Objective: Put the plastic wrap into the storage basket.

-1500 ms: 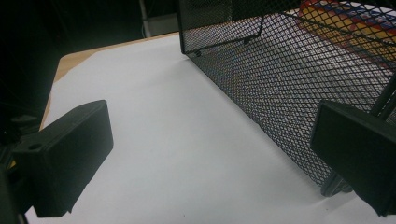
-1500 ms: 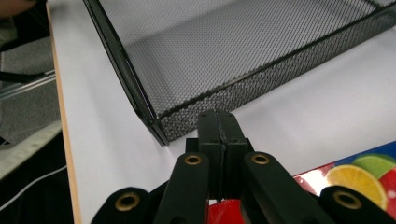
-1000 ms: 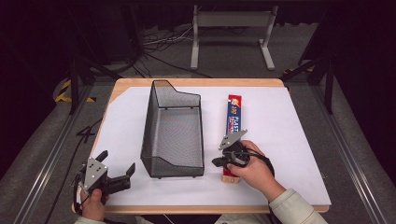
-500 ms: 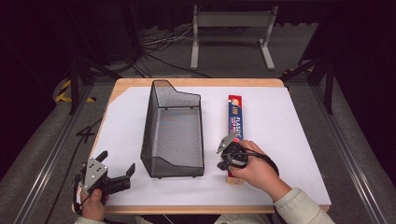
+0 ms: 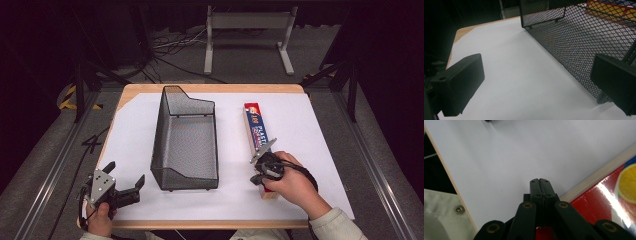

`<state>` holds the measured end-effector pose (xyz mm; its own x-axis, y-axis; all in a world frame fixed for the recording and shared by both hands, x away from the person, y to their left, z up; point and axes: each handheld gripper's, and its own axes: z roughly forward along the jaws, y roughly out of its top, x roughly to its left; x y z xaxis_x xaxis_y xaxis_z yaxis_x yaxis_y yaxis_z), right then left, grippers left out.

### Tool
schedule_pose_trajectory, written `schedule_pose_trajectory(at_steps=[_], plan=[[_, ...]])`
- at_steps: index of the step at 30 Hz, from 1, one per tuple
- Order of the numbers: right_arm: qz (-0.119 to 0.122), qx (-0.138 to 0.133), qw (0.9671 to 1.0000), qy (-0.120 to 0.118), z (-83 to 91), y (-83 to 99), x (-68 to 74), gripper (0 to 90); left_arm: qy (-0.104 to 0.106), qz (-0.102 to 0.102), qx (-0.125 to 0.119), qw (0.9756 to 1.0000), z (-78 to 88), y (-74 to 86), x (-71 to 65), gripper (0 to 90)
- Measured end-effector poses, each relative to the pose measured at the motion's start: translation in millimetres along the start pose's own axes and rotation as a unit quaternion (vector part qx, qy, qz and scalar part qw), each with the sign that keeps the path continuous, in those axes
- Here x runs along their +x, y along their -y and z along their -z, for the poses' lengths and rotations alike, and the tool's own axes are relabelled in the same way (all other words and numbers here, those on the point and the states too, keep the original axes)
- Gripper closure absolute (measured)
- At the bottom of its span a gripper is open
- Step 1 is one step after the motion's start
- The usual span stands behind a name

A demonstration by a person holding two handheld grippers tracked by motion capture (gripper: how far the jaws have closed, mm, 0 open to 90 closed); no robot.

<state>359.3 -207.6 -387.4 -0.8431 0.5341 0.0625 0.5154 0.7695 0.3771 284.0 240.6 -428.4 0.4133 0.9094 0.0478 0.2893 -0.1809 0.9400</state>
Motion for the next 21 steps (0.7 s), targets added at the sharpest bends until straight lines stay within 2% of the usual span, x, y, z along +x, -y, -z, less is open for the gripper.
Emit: schedule_pose_trajectory(at_steps=[2, 6, 10, 12, 13, 14, 15, 17, 18, 19, 21], plan=[[-0.012, 0.005, 0.9999, 0.010, 4.1, 7.8, -3.4, 90.0, 0.000, 0.000, 0.000, 1.0000, -0.1, 0.1, 0.1, 0.1], [-0.034, 0.001, 0.9994, 0.008, 9.5, 19.1, -11.1, 90.0, 0.000, 0.001, 0.001, 1.0000, -0.4, -0.1, -0.5, 0.1], [-0.035, -0.009, 0.9993, 0.007, 10.3, 22.2, -12.0, 90.0, 0.000, 0.000, 0.001, 1.0000, -1.0, -0.2, -0.9, 0.1], [-0.033, -0.025, 0.9991, 0.006, 11.8, 22.9, -12.4, 90.0, 0.000, -0.001, 0.001, 1.0000, -1.1, -0.3, -0.7, 0.1], [-0.036, -0.045, 0.9983, 0.000, 13.9, 23.6, -13.1, 83.5, 0.000, -0.001, 0.001, 1.0000, -1.2, -0.3, -0.6, 0.1], [-0.045, -0.068, 0.9967, -0.002, 15.9, 24.0, -12.9, 74.0, 0.000, -0.001, 0.001, 1.0000, -1.3, -0.2, -0.4, 0.1], [-0.041, -0.106, 0.9936, 0.000, 18.8, 24.5, -12.3, 71.2, 0.000, -0.001, 0.001, 1.0000, -1.4, -0.3, -0.3, 0.1], [-0.042, -0.139, 0.9893, 0.008, 24.5, 25.1, -10.6, 66.7, 0.000, -0.001, 0.001, 1.0000, -1.9, -0.3, 0.0, 0.1], [-0.047, -0.166, 0.9850, 0.008, 27.6, 25.5, -9.8, 60.3, 0.001, 0.000, 0.001, 1.0000, -2.1, -0.4, 0.0, 0.1], [-0.053, -0.204, 0.9775, 0.014, 30.7, 26.1, -9.2, 56.0, 0.001, -0.001, 0.001, 1.0000, -2.3, -0.5, 0.0, 0.1], [-0.062, -0.236, 0.9694, 0.023, 35.9, 26.9, -8.6, 50.6, 0.002, 0.000, 0.000, 1.0000, -2.4, -0.8, -0.1, 0.1]])
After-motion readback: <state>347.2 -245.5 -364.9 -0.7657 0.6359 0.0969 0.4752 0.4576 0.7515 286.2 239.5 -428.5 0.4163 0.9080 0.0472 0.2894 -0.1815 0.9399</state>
